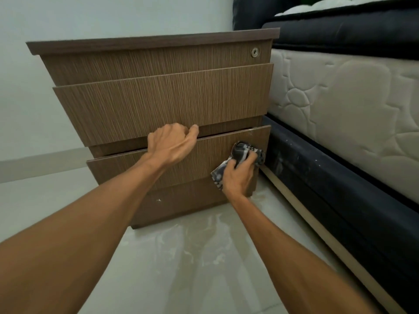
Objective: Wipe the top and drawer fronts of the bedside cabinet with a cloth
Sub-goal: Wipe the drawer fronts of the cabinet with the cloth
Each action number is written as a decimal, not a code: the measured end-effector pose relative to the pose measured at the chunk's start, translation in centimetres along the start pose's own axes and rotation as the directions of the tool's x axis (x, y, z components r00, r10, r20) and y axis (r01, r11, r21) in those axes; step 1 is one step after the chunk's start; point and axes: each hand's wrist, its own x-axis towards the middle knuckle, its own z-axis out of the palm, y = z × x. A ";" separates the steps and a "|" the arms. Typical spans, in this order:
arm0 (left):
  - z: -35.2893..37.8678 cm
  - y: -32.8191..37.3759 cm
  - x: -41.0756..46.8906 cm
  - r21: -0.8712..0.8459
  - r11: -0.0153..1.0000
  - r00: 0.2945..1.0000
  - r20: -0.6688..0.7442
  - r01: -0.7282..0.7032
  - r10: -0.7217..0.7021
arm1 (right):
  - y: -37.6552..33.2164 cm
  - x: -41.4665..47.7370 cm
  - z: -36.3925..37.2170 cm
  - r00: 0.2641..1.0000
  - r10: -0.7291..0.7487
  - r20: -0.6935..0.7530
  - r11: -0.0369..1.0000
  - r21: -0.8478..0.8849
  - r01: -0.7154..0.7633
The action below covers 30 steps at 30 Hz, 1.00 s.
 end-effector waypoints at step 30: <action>6.7 -10.7 -8.6 0.501 0.766 0.912 0.291 -0.403 0.289 | 6.3 -6.6 0.6 0.697 -0.070 0.714 0.926 -0.213 0.311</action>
